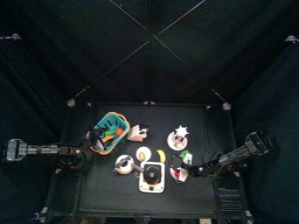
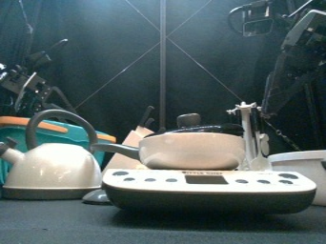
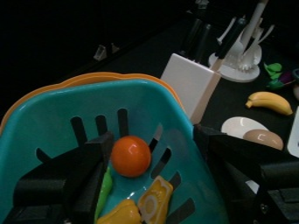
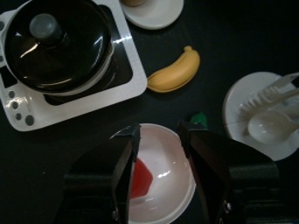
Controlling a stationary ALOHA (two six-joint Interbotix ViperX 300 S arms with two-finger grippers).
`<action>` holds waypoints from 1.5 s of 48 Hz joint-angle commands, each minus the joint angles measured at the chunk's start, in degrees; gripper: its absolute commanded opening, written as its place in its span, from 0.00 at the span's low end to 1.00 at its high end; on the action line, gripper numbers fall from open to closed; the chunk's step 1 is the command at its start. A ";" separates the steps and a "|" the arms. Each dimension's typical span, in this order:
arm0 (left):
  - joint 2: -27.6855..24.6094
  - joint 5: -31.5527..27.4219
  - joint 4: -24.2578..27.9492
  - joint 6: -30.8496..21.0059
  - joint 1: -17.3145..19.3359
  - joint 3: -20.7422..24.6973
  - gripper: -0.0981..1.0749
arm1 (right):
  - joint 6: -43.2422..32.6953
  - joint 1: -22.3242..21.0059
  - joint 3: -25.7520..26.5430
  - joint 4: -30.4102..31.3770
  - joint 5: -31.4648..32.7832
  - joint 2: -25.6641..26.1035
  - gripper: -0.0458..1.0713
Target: Grab apple
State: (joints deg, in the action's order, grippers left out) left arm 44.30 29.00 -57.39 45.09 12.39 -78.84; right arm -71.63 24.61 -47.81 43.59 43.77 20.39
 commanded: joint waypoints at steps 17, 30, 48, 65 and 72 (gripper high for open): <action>-0.18 -7.73 5.98 -0.09 -4.22 5.01 0.96 | 0.26 4.83 -2.72 -15.91 -0.62 2.55 0.74; -0.26 -8.09 7.65 -0.09 -6.77 4.57 0.96 | 0.26 4.31 -4.39 -15.21 -3.08 0.00 0.74; -0.26 -8.00 7.47 -0.09 -6.77 4.39 0.96 | 0.26 3.60 -3.60 -13.62 -2.99 -4.48 0.76; -0.26 -8.00 7.56 -0.09 -6.68 4.04 0.96 | 0.26 2.20 -3.78 -11.51 -6.06 -5.89 0.90; -0.26 -8.00 7.38 -0.09 -6.68 3.96 0.96 | 0.26 2.02 -3.87 -10.02 -6.77 -7.65 0.91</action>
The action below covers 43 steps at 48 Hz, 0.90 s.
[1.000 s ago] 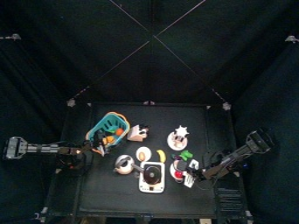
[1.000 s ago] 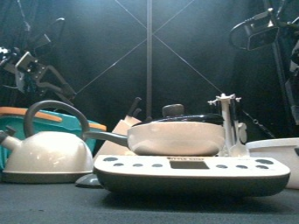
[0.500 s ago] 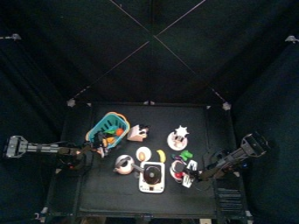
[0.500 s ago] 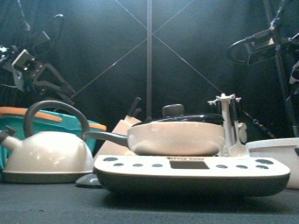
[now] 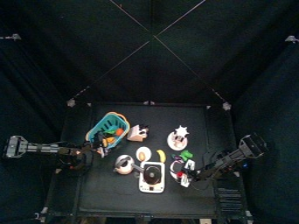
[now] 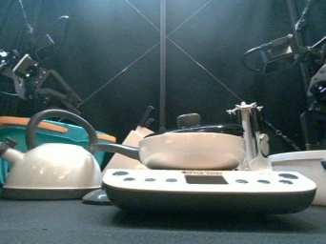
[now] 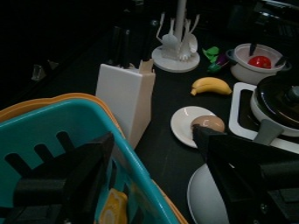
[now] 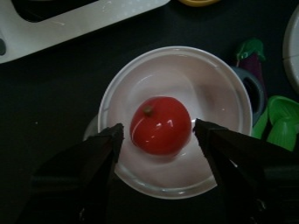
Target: Grab apple
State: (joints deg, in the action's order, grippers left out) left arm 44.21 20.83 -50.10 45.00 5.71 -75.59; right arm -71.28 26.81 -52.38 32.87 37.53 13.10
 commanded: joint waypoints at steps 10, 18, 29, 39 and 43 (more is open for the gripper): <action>-0.18 0.18 0.18 0.00 0.00 0.70 0.96 | -0.09 -0.44 0.53 1.32 -0.70 -3.60 0.91; -0.18 0.18 0.26 0.00 0.00 0.62 0.96 | 0.00 -1.05 0.62 1.41 -0.70 -5.27 0.90; -0.18 0.18 0.26 0.00 0.00 0.62 0.96 | -0.09 -1.41 1.23 2.20 -0.35 -4.66 0.90; -0.18 0.18 0.18 0.00 0.00 0.53 0.96 | -0.09 -1.41 2.90 -0.09 1.67 -1.05 0.91; -0.18 0.18 0.18 0.00 0.00 0.53 0.96 | -0.09 -1.41 3.60 -2.37 5.01 0.79 0.91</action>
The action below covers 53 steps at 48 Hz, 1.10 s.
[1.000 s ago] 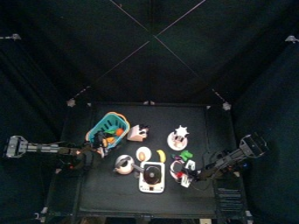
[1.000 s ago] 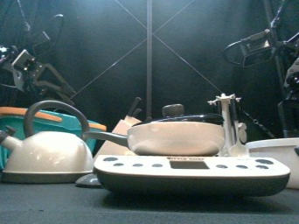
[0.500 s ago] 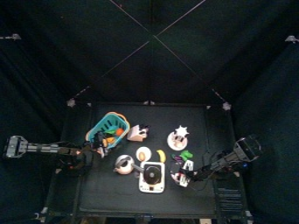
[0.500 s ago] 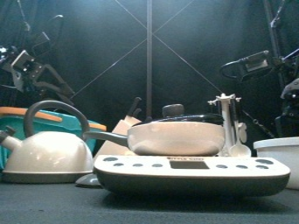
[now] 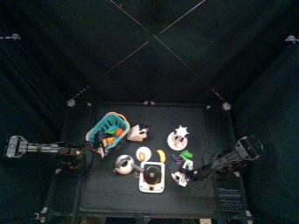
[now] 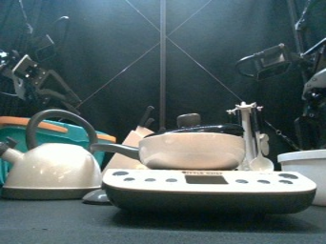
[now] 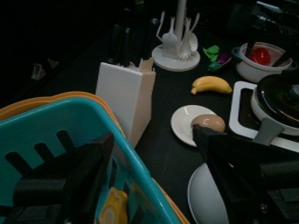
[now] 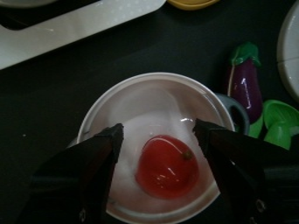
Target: Grab apple
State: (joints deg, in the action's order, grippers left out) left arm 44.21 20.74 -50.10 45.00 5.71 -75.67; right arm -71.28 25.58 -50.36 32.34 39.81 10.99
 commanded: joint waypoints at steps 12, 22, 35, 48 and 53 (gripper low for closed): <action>-0.18 0.18 0.09 0.00 0.00 0.53 0.96 | -0.18 0.26 4.04 -10.72 10.11 6.33 0.91; -0.18 0.26 0.09 0.00 0.00 0.26 0.96 | -0.18 -0.18 4.75 -16.96 11.60 5.71 0.91; -0.18 0.26 0.09 0.00 0.00 0.18 0.96 | -0.44 -0.62 4.39 -18.19 11.51 4.39 0.91; -0.18 0.26 0.09 0.00 0.00 0.09 0.96 | -0.18 -0.97 4.31 -18.46 9.84 1.58 0.91; -0.18 0.26 0.09 0.00 0.00 0.09 0.96 | -0.18 -0.97 4.31 -18.11 9.14 1.14 0.91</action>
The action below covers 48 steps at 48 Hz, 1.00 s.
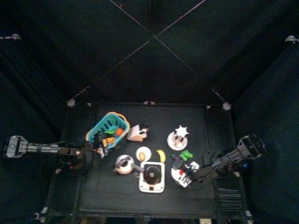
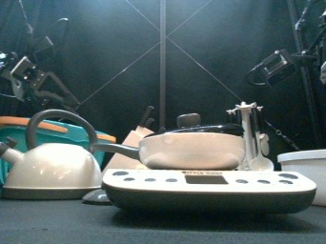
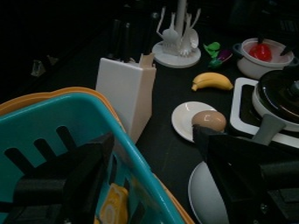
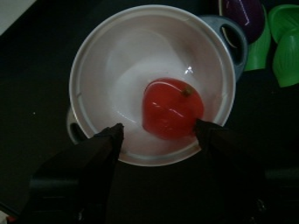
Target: Grab apple
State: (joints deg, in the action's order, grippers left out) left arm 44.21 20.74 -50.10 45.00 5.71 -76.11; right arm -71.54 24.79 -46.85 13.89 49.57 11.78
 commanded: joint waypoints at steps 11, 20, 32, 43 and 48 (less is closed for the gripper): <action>-0.18 0.26 0.09 0.00 0.00 0.35 0.96 | 0.09 -0.97 -0.35 0.53 -1.32 -0.35 0.91; -0.18 0.26 0.09 0.00 0.00 0.18 0.96 | 0.18 -1.93 -1.49 0.62 -3.69 -1.32 0.91; -0.18 0.26 0.09 0.00 0.00 0.18 0.96 | 0.18 -2.37 -1.93 2.20 -5.36 -2.11 0.90; -0.18 0.26 0.09 0.00 0.00 0.18 0.96 | 0.26 -1.93 -1.05 3.16 -5.27 -1.85 0.90; -0.18 0.26 0.09 0.00 0.00 0.18 0.96 | 0.26 -1.76 -0.35 4.22 -5.01 -1.32 0.90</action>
State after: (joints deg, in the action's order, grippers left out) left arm 44.21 20.74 -50.10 45.00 5.71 -76.55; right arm -71.37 22.76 -48.60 17.31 44.38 9.05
